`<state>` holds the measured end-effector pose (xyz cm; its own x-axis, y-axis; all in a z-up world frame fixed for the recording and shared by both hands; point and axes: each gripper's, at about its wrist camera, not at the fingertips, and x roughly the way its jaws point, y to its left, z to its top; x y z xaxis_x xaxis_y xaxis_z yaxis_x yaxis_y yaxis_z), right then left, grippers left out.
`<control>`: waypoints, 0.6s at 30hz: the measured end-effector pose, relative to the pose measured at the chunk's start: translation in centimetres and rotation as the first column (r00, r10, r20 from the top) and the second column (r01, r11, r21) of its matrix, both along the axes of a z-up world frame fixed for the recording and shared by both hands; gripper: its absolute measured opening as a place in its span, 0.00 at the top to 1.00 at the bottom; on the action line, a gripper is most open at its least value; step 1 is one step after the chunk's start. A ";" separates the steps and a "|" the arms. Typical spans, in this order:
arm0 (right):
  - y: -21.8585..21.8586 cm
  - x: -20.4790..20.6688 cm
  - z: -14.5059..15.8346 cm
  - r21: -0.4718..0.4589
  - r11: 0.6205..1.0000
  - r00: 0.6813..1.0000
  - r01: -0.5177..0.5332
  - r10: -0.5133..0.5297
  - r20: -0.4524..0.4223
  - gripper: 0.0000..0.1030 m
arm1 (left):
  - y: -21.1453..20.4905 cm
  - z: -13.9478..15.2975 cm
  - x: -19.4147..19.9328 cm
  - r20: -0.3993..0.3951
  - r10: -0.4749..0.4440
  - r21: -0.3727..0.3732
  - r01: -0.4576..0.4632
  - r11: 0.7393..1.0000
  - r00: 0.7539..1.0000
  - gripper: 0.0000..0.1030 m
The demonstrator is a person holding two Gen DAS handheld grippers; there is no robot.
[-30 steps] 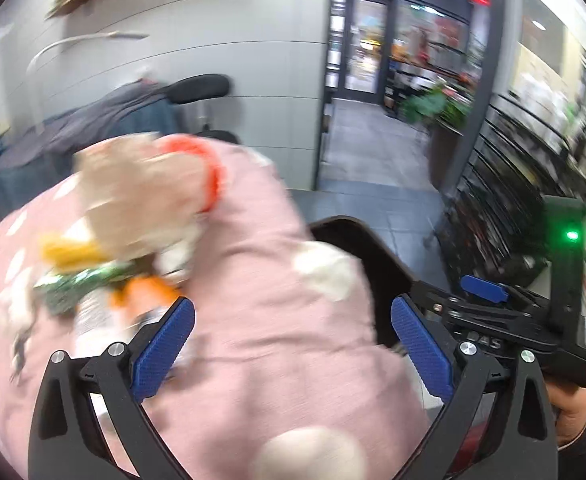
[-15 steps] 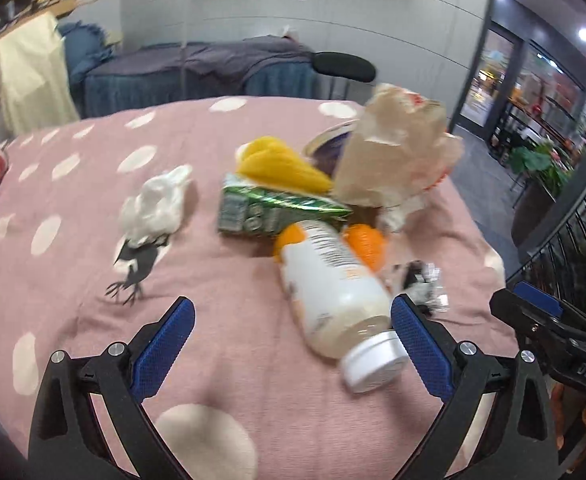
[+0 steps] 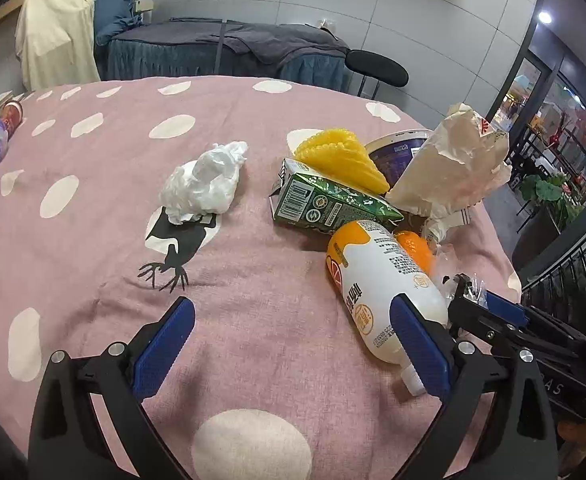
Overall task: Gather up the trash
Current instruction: 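Grasp the clear plastic bag with the right gripper while the left returns to the table, then drop the plastic bag into the bin with the right gripper while the left grasps the white bottle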
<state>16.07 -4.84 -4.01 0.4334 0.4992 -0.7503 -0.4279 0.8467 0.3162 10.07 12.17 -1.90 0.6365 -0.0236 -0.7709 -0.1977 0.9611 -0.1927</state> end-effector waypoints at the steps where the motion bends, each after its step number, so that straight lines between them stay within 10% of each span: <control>1: 0.1 0.2 -0.2 -0.005 1.000 1.000 0.000 0.000 -0.007 0.58 | 0.0 -0.1 0.1 -0.005 -0.004 -0.008 0.004 1.000 1.000 0.07; 18: -3.3 -1.9 2.9 -0.010 0.997 0.989 0.083 -0.081 0.125 0.65 | -2.6 -1.4 5.1 -0.097 -0.189 -0.145 0.175 0.974 0.977 0.13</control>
